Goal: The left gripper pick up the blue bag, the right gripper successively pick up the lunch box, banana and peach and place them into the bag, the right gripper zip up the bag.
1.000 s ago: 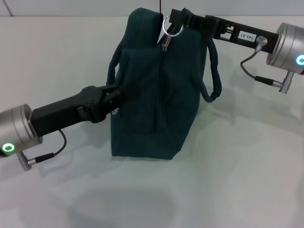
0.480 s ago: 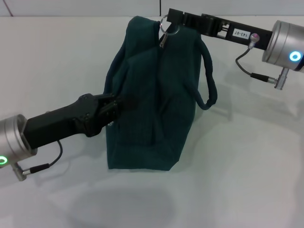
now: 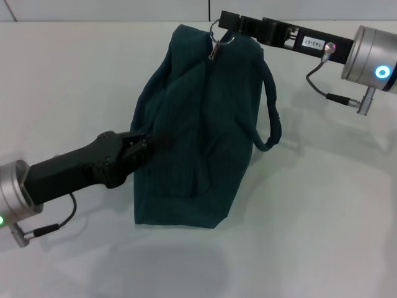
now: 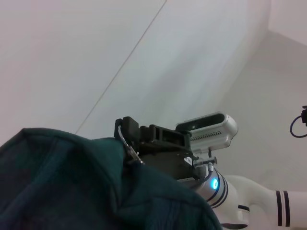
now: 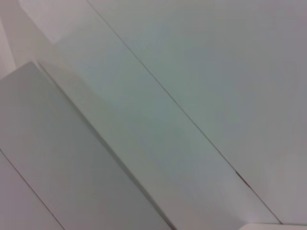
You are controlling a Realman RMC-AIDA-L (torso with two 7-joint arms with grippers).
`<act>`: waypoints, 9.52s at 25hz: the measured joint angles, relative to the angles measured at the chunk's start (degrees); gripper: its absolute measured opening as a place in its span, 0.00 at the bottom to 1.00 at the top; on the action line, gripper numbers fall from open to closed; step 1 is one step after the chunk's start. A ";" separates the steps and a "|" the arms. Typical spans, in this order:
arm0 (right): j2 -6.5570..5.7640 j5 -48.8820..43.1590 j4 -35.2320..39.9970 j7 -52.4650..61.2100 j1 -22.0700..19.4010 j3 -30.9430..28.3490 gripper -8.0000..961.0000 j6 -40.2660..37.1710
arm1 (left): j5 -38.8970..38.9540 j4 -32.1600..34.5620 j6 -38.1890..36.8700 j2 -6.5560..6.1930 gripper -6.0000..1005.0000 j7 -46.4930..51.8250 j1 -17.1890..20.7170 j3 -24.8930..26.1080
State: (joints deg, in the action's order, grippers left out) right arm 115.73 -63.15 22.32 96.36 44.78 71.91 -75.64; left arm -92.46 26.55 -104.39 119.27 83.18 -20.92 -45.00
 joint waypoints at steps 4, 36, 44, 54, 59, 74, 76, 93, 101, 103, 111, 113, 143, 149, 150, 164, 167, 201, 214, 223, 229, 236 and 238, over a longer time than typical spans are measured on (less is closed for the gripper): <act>0.04 -0.03 0.24 -0.02 0.00 -0.02 0.04 0.29 | -0.01 -0.01 -0.04 0.00 0.06 -0.01 0.40 0.04; 0.12 0.83 1.44 -1.61 -0.70 0.03 0.04 -1.36 | -1.25 -2.93 -0.04 0.01 0.06 -1.21 0.74 0.70; 0.15 0.70 1.32 -2.63 -1.12 0.15 0.04 -0.10 | -1.83 -2.99 -1.19 0.00 0.06 -1.82 1.23 0.64; 0.19 1.09 1.31 -4.05 -2.48 -0.35 0.04 2.65 | -1.88 -2.66 -1.99 -0.12 0.07 -1.84 3.09 1.00; 0.27 1.89 1.45 -5.27 -3.34 -0.37 0.04 2.87 | -1.70 -2.48 -2.10 -0.16 0.07 -1.87 3.78 1.10; 0.45 3.38 1.92 -6.77 -3.50 -0.09 0.04 2.99 | -0.98 -2.46 -2.11 -0.33 0.08 -1.88 5.22 1.23; 0.45 3.40 1.93 -7.00 -3.44 -0.03 0.04 2.84 | -0.98 -2.46 -2.00 -0.18 0.08 -1.89 4.90 1.23; 0.13 3.47 2.07 -8.14 -3.95 -0.38 0.05 -0.65 | 9.77 -2.94 -1.97 -0.39 0.54 -0.64 6.74 2.78; 0.28 6.58 4.40 -9.20 -8.61 -0.44 0.05 -3.84 | 15.19 -2.49 0.81 -2.19 0.86 5.83 3.90 2.82; 0.25 7.00 5.08 -9.23 -9.44 -0.47 0.05 -4.17 | 15.01 -2.57 3.86 -2.39 0.89 8.95 2.15 2.74; 0.14 7.70 5.45 -10.12 -10.68 -0.45 0.05 -4.47 | 9.22 -2.59 10.53 -2.76 0.89 12.66 -7.16 2.36; 0.17 7.70 5.44 -10.38 -10.76 -0.45 0.05 -4.62 | 7.68 -2.52 10.89 -3.14 0.89 13.74 -9.35 2.31; 0.34 8.68 4.39 -11.90 -11.04 -0.33 0.05 -5.95 | -10.20 1.46 18.54 -1.32 0.88 30.35 -20.84 1.33; 0.37 8.68 4.38 -11.91 -11.28 -0.42 0.05 -6.10 | -10.24 2.04 18.54 -0.83 0.58 30.27 -20.61 1.32; 0.37 8.71 4.36 -11.91 -11.43 -0.43 0.05 -6.11 | -10.14 2.07 18.54 -0.69 0.53 30.23 -20.57 1.34; 0.36 10.87 0.68 -11.97 -11.91 -0.34 0.05 -6.49 | -7.70 1.79 17.86 0.26 0.13 27.12 -19.17 1.43; 0.29 11.98 -0.51 -11.65 -11.91 -0.35 0.05 -6.72 | -6.97 1.88 17.03 0.23 0.12 26.87 -18.82 1.40; -0.33 13.09 -8.78 7.13 -12.17 -1.00 0.05 -3.64 | -5.41 -0.19 8.19 0.64 0.06 15.72 -16.65 0.08; -0.16 12.93 -9.73 9.20 -12.39 -1.08 0.05 -0.65 | -3.18 -0.18 3.83 0.56 0.06 12.93 -16.06 -0.67; 0.10 12.88 -9.08 8.78 -12.09 -0.87 0.05 -1.64 | -2.36 -0.18 5.17 0.44 0.06 12.46 -15.98 -0.46; -0.04 13.02 -8.63 8.76 -12.08 -1.10 0.05 -3.16 | -2.29 -0.17 6.74 0.36 0.06 12.60 -16.28 -0.44; -0.54 13.51 -7.92 8.70 -13.30 -2.88 0.27 -3.76 | -1.71 0.14 9.59 0.23 0.06 12.90 -16.56 -0.34; -0.59 13.62 -7.39 8.63 -13.96 -3.23 0.34 -3.76 | -1.60 0.17 10.63 0.20 0.06 12.96 -16.65 -0.35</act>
State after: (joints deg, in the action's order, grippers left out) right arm 115.14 -49.53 14.93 104.99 30.82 68.68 -79.40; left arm -94.06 26.72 -93.75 119.46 96.14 -37.57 -45.34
